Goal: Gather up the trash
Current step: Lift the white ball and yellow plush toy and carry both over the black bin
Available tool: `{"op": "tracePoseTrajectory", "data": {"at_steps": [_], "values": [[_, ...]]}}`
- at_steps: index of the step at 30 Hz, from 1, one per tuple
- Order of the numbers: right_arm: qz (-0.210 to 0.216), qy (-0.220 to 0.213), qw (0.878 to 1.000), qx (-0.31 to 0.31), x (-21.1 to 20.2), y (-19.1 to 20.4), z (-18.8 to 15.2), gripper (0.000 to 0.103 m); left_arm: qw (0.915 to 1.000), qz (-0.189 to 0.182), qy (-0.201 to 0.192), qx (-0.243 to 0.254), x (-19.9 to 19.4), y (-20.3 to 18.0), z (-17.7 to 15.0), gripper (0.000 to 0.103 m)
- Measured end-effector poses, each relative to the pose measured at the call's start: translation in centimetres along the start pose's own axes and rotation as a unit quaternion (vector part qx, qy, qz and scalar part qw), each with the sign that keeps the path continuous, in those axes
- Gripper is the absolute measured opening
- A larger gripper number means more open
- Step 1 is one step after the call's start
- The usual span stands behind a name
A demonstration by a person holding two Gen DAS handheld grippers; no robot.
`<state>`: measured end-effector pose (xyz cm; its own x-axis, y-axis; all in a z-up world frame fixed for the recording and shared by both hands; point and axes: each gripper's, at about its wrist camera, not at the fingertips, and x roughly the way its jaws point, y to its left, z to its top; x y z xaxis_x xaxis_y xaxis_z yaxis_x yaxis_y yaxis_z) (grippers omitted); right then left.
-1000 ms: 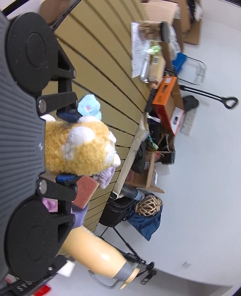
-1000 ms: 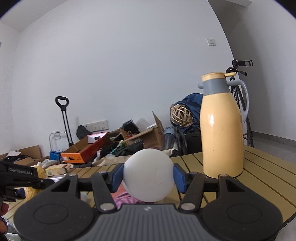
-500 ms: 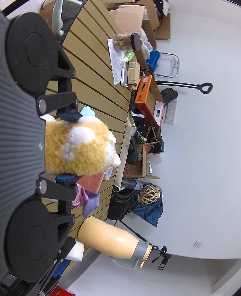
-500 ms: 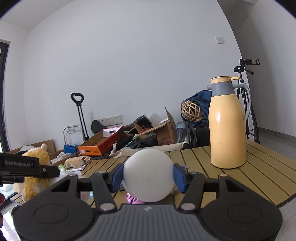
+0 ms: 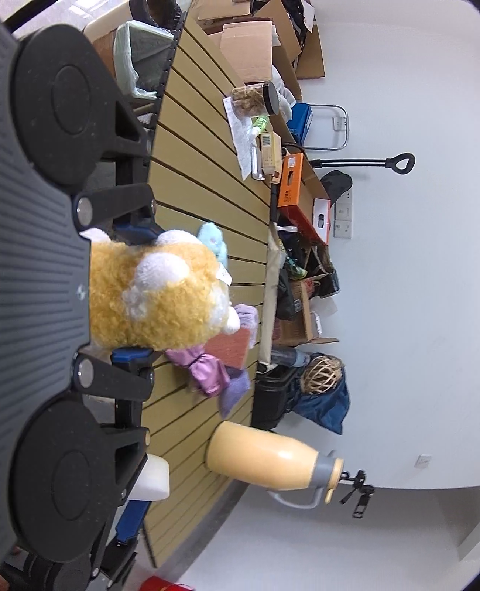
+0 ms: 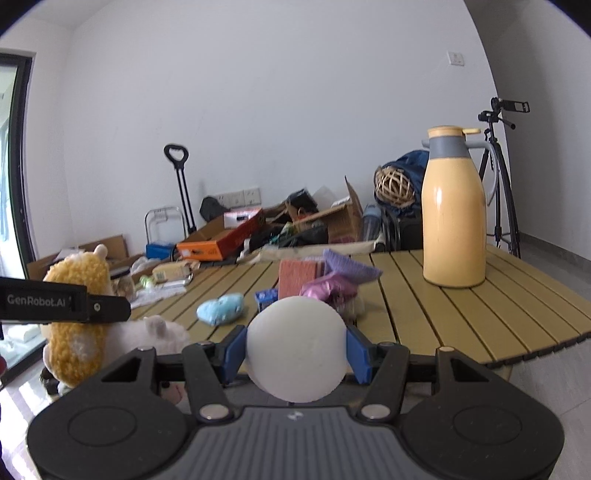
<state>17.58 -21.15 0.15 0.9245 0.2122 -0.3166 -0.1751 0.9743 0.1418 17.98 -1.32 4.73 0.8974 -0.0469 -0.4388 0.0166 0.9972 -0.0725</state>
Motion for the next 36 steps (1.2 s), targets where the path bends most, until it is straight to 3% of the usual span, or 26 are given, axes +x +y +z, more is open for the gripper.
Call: {"op": "tracePoseTrajectory", "data": {"at_steps": [9, 15, 36], "values": [[0.0, 0.045, 0.999, -0.022, -2.2, 0.6, -3.3, 0.056, 0.999, 0.006, 0.027, 0.034, -1.8, -0.5, -4.2, 0.053], [-0.001, 0.082, 0.996, -0.03, -1.9, 1.1, -5.5, 0.056, 0.9963, 0.014, 0.068, 0.05, -1.2, -0.7, -7.5, 0.053], [-0.019, 0.258, 0.965, -0.041, 4.0, 2.1, -13.8, 0.056, 0.9735, 0.067, 0.21, 0.063, 6.6, 1.2, -15.5, 0.053]]}}
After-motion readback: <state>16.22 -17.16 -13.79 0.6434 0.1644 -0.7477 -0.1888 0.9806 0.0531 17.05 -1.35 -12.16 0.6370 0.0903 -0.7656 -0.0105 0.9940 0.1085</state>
